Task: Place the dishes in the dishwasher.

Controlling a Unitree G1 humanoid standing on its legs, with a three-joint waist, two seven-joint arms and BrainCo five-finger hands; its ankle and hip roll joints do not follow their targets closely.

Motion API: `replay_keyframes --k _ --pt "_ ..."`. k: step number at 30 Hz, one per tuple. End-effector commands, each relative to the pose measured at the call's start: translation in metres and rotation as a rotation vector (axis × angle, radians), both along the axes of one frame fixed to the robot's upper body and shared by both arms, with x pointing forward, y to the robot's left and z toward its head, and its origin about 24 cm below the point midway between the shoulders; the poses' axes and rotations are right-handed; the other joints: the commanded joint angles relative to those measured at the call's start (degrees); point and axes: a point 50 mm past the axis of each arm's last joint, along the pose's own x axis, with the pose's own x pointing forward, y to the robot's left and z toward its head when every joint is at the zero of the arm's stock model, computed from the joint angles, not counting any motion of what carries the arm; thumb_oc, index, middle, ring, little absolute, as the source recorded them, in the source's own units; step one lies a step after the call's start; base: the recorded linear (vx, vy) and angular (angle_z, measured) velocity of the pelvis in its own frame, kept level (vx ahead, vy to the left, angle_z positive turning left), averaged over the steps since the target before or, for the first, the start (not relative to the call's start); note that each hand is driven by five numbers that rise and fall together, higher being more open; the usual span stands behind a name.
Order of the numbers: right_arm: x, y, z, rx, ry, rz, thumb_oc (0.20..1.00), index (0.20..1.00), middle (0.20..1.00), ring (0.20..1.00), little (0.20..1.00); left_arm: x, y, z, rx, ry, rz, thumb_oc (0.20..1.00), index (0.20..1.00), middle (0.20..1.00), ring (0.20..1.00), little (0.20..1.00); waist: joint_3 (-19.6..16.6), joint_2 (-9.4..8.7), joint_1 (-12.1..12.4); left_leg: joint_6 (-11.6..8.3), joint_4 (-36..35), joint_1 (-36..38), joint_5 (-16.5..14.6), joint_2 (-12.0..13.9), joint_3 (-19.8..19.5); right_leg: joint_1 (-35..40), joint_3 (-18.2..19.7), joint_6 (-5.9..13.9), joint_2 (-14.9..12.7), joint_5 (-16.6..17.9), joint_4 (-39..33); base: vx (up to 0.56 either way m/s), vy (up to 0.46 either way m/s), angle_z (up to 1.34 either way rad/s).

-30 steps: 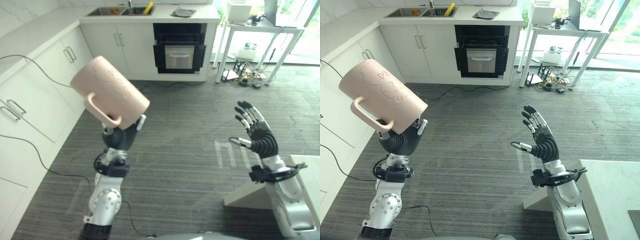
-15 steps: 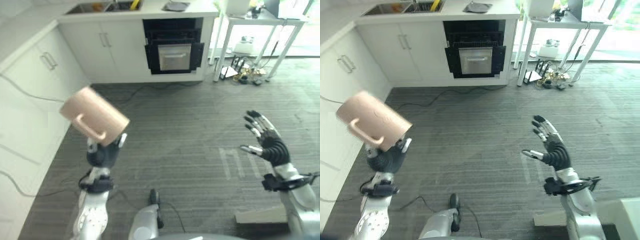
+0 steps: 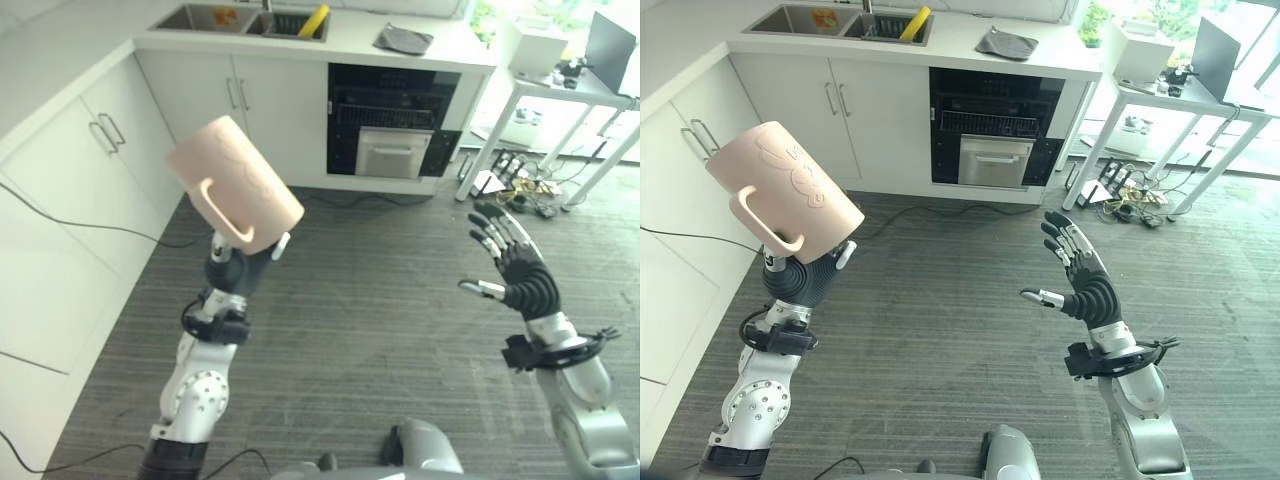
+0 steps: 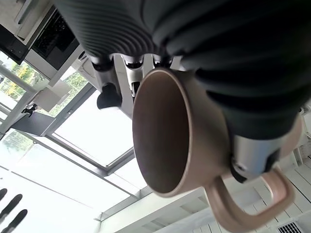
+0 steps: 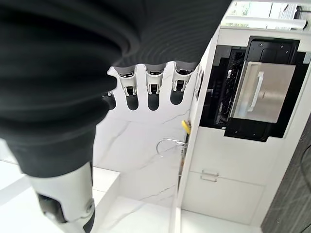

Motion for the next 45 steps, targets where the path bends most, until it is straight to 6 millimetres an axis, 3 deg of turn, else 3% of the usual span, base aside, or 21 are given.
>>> replay_keyframes --k 1,3,6,9,12,14,17,19,20,21,22,24,25,26,27,30,32,36,39,44,45 --pt "0.000 -0.004 0.025 0.064 -0.149 0.007 1.000 1.000 1.000 1.000 1.000 -0.003 -0.005 0.023 0.043 -0.142 -0.013 0.200 0.200 0.200 0.200 0.200 1.94 -0.07 -2.36 -5.28 -2.23 -0.16 -1.74 2.20 -2.50 8.89 3.88 2.53 0.39 10.15 -13.67 0.29 -0.212 0.15" --pt "0.000 -0.001 0.024 0.071 -0.143 -0.011 1.000 1.000 1.000 1.000 1.000 -0.004 -0.011 0.020 0.056 -0.139 -0.032 0.200 0.200 0.200 0.200 0.200 2.41 -0.08 -3.36 -4.97 -2.25 1.99 -4.09 2.22 -3.72 6.63 5.64 3.15 -0.80 13.28 -17.29 0.30 -0.236 0.15" --pt "0.000 0.001 0.021 0.072 -0.137 -0.006 1.000 1.000 1.000 1.000 1.000 -0.008 -0.011 0.018 0.059 -0.136 -0.032 0.200 0.200 0.200 0.200 0.200 1.90 -0.23 -4.04 -4.53 -2.21 4.28 -6.57 2.25 -4.58 6.47 6.87 3.53 -1.16 14.74 -19.32 0.31 -0.306 0.19" --pt "0.003 0.002 0.023 0.058 -0.143 0.010 1.000 1.000 1.000 1.000 1.000 -0.008 -0.007 0.020 0.040 -0.135 -0.024 0.200 0.200 0.200 0.200 0.200 -0.24 -0.09 -3.79 -5.51 -1.69 5.87 -7.59 3.45 -3.65 10.04 5.25 3.28 -0.42 13.42 -22.30 0.22 -0.364 0.24" --pt "0.008 0.008 0.027 0.043 -0.160 0.040 1.000 1.000 1.000 1.000 1.000 -0.008 -0.007 0.023 0.039 -0.155 -0.014 0.200 0.200 0.200 0.200 0.200 -2.02 0.66 -4.01 -7.56 0.30 7.71 -8.63 6.07 -2.30 11.57 4.45 1.71 0.69 11.59 -22.03 0.23 -0.363 -0.15" --pt "0.009 0.008 0.029 0.030 -0.159 0.043 1.000 1.000 1.000 1.000 1.000 -0.008 -0.005 0.025 0.029 -0.164 -0.009 0.200 0.200 0.200 0.200 0.200 -2.72 0.76 -4.23 -9.31 5.25 7.09 -8.18 8.43 -1.07 12.15 3.83 0.23 1.41 10.48 -21.62 0.21 -0.340 -0.22" --pt "0.007 0.004 0.025 0.021 -0.137 0.050 1.000 1.000 1.000 1.000 1.000 -0.013 0.000 0.020 0.004 -0.162 -0.004 0.200 0.200 0.200 0.200 0.200 -3.34 0.89 -4.03 -12.87 21.92 1.68 0.96 11.44 -2.27 14.94 4.13 -3.17 3.94 8.26 -22.23 0.19 -0.327 -0.06" --pt "0.005 0.004 0.023 0.014 -0.127 0.059 1.000 1.000 1.000 1.000 1.000 -0.017 0.002 0.015 -0.002 -0.156 0.003 0.200 0.200 0.200 0.200 0.200 -3.01 0.01 -3.30 -12.79 32.97 -3.78 2.33 10.17 -2.90 16.71 5.07 -4.70 4.06 7.06 -22.18 0.21 -0.281 -0.27" --pt "0.004 0.003 0.021 0.004 -0.117 0.056 1.000 1.000 1.000 1.000 1.000 -0.018 0.002 0.010 -0.004 -0.142 0.003 0.200 0.200 0.200 0.200 0.200 -2.31 -0.63 -2.31 -11.26 38.29 -10.41 1.30 9.27 -2.91 18.38 5.73 -5.52 4.20 5.86 -21.68 0.22 -0.194 -0.32" --pt "0.005 0.003 0.020 0.001 -0.115 0.051 1.000 1.000 1.000 1.000 1.000 -0.018 0.002 0.010 -0.003 -0.139 0.003 0.200 0.200 0.200 0.200 0.200 -1.95 -0.80 -1.84 -10.46 37.30 -12.48 0.38 8.71 -2.66 19.12 6.03 -5.47 4.21 5.54 -21.70 0.27 -0.075 -0.33" --pt "0.009 0.002 0.020 -0.002 -0.113 0.043 1.000 1.000 1.000 1.000 1.000 -0.017 0.002 0.009 -0.007 -0.129 0.002 0.200 0.200 0.200 0.200 0.200 -1.14 -0.61 -1.00 -9.46 31.08 -13.12 -0.92 8.31 -1.10 20.69 6.77 -4.91 4.61 4.43 -21.87 0.23 0.075 -0.25" --pt "0.011 0.002 0.021 -0.007 -0.117 0.041 1.000 1.000 1.000 1.000 1.000 -0.016 0.004 0.009 -0.010 -0.124 0.009 0.200 0.200 0.200 0.200 0.200 -0.66 0.30 -0.79 -9.72 20.63 -11.77 0.32 9.01 0.45 21.91 7.81 -4.16 5.42 3.46 -22.16 0.33 0.188 -0.57" --pt "0.008 0.000 0.020 -0.016 -0.111 0.047 1.000 1.000 1.000 1.000 1.000 -0.017 0.008 0.006 -0.020 -0.119 0.022 0.200 0.200 0.200 0.200 0.200 -0.39 1.78 -0.31 -11.10 4.03 -10.59 4.52 10.06 0.02 24.62 8.99 -2.91 6.39 2.24 -23.63 0.53 0.341 -0.59" --pt "0.004 -0.002 0.020 -0.028 -0.104 0.053 1.000 1.000 1.000 1.000 1.000 -0.019 0.010 0.003 -0.026 -0.120 0.026 0.200 0.200 0.200 0.200 0.200 -0.27 2.33 0.22 -12.30 -1.56 -10.98 8.37 11.55 -0.31 27.06 9.76 -2.65 6.69 1.14 -24.79 0.63 0.426 -0.78" --pt "0.002 -0.007 0.021 -0.034 -0.102 0.048 1.000 1.000 1.000 1.000 1.000 -0.021 0.010 -0.001 -0.030 -0.118 0.021 0.200 0.200 0.200 0.200 0.200 -0.44 2.35 0.37 -12.79 -1.86 -12.62 9.81 12.58 2.87 29.36 8.62 -2.33 6.18 0.11 -25.68 0.51 0.397 -0.42" --pt "0.000 -0.011 0.023 -0.033 -0.099 0.061 1.000 1.000 1.000 1.000 1.000 -0.021 0.011 0.000 -0.031 -0.111 0.033 0.200 0.200 0.200 0.200 0.200 -1.26 2.18 0.59 -12.06 -1.65 -12.42 8.87 12.81 4.32 30.95 6.91 -1.38 4.37 -0.70 -25.99 0.29 0.280 -0.32" --pt "-0.002 -0.010 0.022 -0.016 -0.097 0.055 1.000 1.000 1.000 1.000 1.000 -0.016 0.012 0.004 -0.025 -0.110 0.032 0.200 0.200 0.200 0.200 0.200 -2.22 1.61 0.61 -10.30 -2.05 -10.97 6.94 10.98 4.42 31.28 6.46 0.56 2.00 -1.18 -24.57 0.36 0.414 -0.34" --pt "0.000 -0.006 0.023 -0.011 -0.116 0.032 1.000 1.000 1.000 1.000 1.000 -0.011 0.007 0.011 -0.001 -0.130 0.001 0.200 0.200 0.200 0.200 0.200 -2.69 0.33 1.66 -8.43 -2.25 -9.97 5.38 8.51 3.65 30.37 4.89 2.59 -0.95 -0.72 -21.22 0.24 0.292 0.14" --pt "0.002 -0.004 0.024 0.007 -0.129 0.014 1.000 1.000 1.000 1.000 1.000 -0.010 0.005 0.013 0.011 -0.132 -0.008 0.200 0.200 0.200 0.200 0.200 -3.00 -0.47 2.62 -6.86 -2.25 -9.52 4.38 6.63 2.42 28.98 4.60 3.96 -2.73 0.91 -17.21 0.16 0.237 0.42" --pt "0.001 0.000 0.019 0.006 -0.113 0.006 1.000 1.000 1.000 1.000 1.000 -0.010 0.001 0.014 0.013 -0.128 -0.017 0.200 0.200 0.200 0.200 0.200 -3.27 -0.98 3.32 -4.58 -1.99 -8.61 2.99 4.25 0.03 25.61 6.19 3.95 -3.57 5.32 -7.20 0.13 0.235 0.37" --pt "-0.002 -0.001 0.017 0.011 -0.106 0.004 1.000 1.000 1.000 1.000 1.000 -0.011 0.000 0.014 0.019 -0.127 -0.018 0.200 0.200 0.200 0.200 0.200 -3.12 -0.20 3.09 -3.60 -2.07 -7.31 2.01 3.78 -0.87 22.13 6.71 3.46 -3.22 7.95 2.54 0.14 0.277 0.35"
